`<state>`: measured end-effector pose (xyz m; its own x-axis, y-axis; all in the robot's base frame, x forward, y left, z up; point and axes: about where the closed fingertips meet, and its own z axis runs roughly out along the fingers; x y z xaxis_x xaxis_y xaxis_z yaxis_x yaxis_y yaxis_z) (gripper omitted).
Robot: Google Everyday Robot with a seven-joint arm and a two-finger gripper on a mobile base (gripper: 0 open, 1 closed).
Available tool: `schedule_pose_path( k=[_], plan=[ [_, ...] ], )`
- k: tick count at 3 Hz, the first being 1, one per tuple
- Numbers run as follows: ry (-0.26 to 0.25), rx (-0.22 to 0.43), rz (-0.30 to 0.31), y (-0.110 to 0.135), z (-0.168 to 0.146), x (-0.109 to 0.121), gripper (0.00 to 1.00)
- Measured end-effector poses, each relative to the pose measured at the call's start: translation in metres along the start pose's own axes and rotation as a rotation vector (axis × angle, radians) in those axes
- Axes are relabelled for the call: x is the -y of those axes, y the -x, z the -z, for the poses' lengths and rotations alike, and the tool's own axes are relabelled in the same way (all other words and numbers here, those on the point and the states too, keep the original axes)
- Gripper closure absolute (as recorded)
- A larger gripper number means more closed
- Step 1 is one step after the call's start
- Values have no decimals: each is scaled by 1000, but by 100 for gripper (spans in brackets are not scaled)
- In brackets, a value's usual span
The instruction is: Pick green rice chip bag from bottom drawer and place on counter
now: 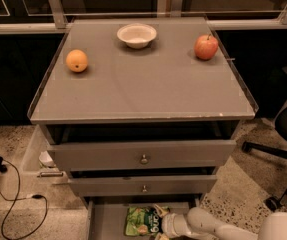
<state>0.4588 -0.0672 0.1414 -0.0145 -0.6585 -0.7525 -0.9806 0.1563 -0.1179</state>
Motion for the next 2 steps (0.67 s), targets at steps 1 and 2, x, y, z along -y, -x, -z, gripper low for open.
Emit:
schedule_pose_path(
  k=[1, 2],
  plan=[
    [0, 0, 0, 0, 0, 0, 19],
    [0, 0, 0, 0, 0, 0, 41]
  ],
)
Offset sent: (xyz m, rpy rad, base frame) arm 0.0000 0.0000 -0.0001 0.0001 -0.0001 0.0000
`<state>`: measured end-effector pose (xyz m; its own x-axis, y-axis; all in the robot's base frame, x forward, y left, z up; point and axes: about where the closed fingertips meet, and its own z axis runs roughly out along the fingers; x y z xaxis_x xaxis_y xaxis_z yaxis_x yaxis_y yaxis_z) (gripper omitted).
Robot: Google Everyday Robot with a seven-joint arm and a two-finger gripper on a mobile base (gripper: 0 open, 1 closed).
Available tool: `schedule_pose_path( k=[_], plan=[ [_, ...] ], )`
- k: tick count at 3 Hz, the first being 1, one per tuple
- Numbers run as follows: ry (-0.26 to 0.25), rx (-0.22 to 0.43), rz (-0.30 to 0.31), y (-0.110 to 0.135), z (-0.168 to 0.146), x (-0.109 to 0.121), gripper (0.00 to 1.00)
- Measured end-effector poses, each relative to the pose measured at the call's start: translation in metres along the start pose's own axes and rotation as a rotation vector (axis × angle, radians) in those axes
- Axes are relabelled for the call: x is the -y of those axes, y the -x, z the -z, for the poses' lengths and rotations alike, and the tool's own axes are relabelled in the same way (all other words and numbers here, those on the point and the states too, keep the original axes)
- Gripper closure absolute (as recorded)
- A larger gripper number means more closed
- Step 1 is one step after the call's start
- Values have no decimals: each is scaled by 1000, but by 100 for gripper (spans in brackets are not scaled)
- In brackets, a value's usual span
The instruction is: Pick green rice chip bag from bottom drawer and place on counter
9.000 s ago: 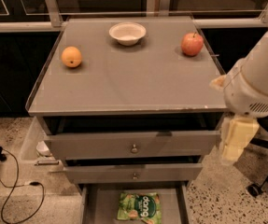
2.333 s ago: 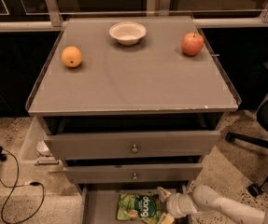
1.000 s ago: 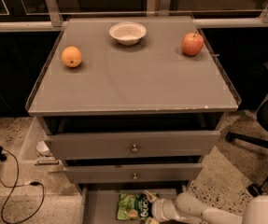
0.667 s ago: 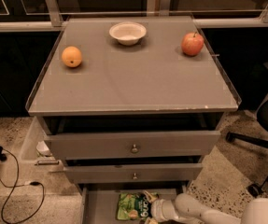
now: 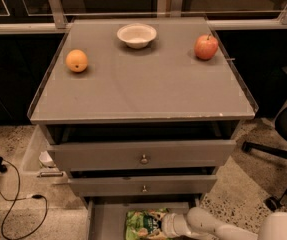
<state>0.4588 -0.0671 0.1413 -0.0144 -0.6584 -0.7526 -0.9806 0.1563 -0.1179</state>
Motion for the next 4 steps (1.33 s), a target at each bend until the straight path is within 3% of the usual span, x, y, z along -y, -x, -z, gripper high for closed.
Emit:
schedule_pose_path(
  k=[2, 3, 4],
  plan=[
    [0, 0, 0, 0, 0, 0, 89],
    [0, 0, 0, 0, 0, 0, 100],
    [0, 0, 0, 0, 0, 0, 100]
  ],
)
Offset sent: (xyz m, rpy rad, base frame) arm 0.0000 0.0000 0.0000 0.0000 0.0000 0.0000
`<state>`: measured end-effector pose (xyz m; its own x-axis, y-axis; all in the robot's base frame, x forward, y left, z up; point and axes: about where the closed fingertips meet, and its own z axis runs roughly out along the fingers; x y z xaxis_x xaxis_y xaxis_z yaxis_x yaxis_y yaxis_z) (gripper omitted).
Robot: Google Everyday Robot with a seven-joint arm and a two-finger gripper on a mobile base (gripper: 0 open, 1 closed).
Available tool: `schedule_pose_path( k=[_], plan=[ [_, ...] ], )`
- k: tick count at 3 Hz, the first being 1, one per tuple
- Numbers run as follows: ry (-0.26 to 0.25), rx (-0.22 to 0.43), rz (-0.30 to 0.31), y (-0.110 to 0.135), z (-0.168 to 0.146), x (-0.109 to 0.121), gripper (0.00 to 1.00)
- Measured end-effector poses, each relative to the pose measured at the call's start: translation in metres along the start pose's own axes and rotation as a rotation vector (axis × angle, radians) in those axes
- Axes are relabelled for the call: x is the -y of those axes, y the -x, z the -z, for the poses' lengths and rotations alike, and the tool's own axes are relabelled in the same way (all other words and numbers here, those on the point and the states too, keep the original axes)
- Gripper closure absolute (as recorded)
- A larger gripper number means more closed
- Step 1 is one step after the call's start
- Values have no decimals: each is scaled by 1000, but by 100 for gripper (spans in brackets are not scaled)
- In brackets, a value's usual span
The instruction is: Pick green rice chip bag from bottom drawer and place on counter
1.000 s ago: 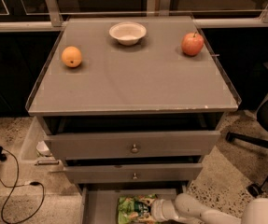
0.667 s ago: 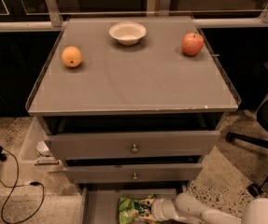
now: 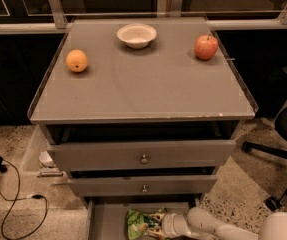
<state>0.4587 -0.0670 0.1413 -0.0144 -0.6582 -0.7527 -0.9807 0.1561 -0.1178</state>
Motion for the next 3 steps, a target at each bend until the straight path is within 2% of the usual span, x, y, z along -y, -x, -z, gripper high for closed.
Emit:
schedule_pose_path(
  k=[1, 2, 3],
  plan=[
    [-4, 36, 3, 10, 13, -1, 100],
    [-23, 103, 12, 30, 43, 1, 100],
    [-71, 140, 30, 50, 85, 8, 100]
  ],
)
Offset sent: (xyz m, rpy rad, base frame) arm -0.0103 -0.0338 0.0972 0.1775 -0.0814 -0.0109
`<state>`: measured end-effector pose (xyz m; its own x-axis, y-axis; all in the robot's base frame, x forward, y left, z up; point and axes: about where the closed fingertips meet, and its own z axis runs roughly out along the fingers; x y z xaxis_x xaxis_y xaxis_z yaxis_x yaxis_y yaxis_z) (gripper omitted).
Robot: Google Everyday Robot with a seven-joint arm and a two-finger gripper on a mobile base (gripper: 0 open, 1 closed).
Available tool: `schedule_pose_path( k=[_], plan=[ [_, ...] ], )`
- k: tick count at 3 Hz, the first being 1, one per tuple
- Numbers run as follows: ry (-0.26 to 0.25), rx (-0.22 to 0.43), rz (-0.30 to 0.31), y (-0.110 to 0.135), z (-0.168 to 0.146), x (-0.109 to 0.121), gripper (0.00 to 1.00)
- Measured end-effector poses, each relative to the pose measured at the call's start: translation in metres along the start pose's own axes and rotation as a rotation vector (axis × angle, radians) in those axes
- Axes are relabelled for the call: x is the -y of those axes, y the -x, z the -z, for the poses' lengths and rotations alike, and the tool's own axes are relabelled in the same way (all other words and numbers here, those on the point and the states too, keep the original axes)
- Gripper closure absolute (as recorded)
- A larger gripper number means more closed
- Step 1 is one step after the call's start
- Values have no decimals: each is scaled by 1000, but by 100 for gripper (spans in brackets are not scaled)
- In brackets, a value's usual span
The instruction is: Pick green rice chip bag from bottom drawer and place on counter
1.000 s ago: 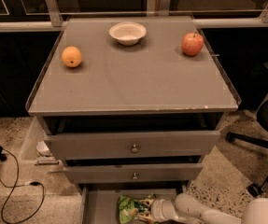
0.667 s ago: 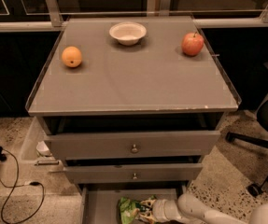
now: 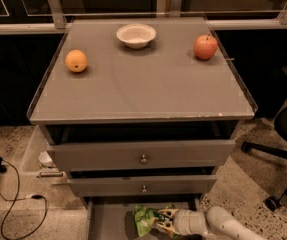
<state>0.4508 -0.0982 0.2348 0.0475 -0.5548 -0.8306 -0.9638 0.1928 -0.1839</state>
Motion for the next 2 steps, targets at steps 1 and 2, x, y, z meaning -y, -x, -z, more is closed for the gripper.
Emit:
schedule_pose_path(
  k=[1, 2],
  plan=[
    [-45, 11, 31, 23, 41, 12, 100],
    [-79, -1, 63, 48, 86, 28, 100]
  ],
)
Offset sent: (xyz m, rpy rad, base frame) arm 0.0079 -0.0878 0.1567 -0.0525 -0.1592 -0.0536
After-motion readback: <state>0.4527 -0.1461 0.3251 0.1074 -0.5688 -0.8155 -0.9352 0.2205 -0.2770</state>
